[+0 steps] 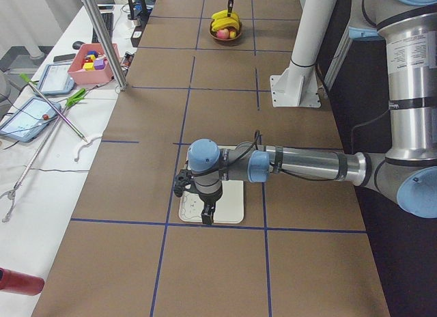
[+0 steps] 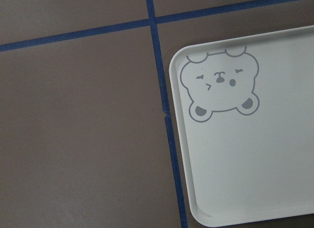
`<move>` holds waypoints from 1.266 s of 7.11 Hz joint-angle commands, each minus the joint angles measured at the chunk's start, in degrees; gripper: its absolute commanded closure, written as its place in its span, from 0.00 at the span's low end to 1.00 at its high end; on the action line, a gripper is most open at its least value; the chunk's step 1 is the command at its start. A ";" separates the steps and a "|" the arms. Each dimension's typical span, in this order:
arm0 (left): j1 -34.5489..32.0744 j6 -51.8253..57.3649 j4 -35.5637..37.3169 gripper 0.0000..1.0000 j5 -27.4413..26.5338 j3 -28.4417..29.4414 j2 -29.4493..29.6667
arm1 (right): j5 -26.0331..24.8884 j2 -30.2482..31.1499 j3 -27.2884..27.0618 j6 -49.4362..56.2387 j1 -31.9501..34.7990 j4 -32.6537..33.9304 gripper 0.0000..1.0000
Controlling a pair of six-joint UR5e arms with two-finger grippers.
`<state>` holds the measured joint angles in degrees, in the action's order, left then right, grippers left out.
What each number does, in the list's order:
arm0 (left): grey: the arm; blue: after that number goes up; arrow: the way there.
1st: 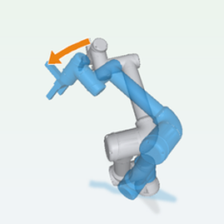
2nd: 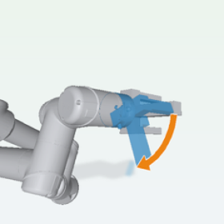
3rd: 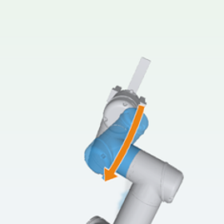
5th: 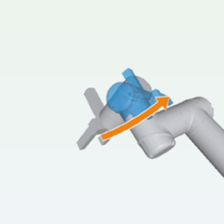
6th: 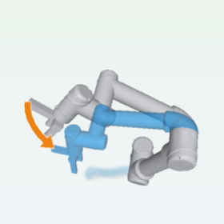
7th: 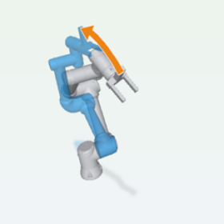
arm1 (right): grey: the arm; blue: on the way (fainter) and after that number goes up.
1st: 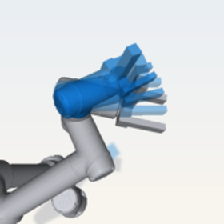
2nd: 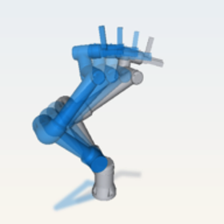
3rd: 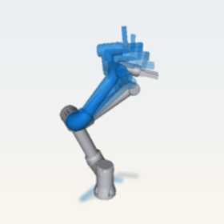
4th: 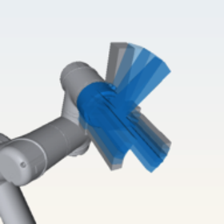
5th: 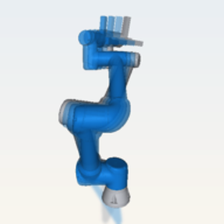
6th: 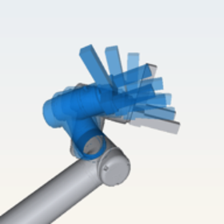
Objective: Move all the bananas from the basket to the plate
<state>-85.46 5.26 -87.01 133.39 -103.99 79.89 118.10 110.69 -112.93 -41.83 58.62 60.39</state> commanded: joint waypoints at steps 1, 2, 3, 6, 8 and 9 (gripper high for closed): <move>-0.06 0.02 0.00 0.00 0.20 -0.07 0.00 | 3.69 -0.38 -2.27 13.38 7.08 3.91 1.00; 0.03 0.28 0.17 0.00 0.29 -0.68 -0.17 | 5.72 -1.69 -4.64 21.10 10.25 9.43 1.00; 0.11 0.28 0.61 0.00 0.20 -1.65 -0.18 | 6.00 -5.45 -6.49 25.70 12.03 15.14 1.00; 1.17 -0.33 -2.79 0.00 0.29 -2.18 6.46 | 15.89 -16.86 -2.57 24.43 11.87 16.34 0.99; 1.86 -0.42 -5.01 0.00 0.55 -0.44 9.82 | 19.71 -25.65 3.40 18.66 10.47 15.73 0.99; 4.31 -7.03 -5.71 0.00 0.81 0.79 11.23 | 19.54 -28.92 3.51 12.97 6.81 15.29 1.00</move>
<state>-83.22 3.19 -91.73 133.91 -104.59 88.90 136.86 86.70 -110.86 -23.08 68.63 76.11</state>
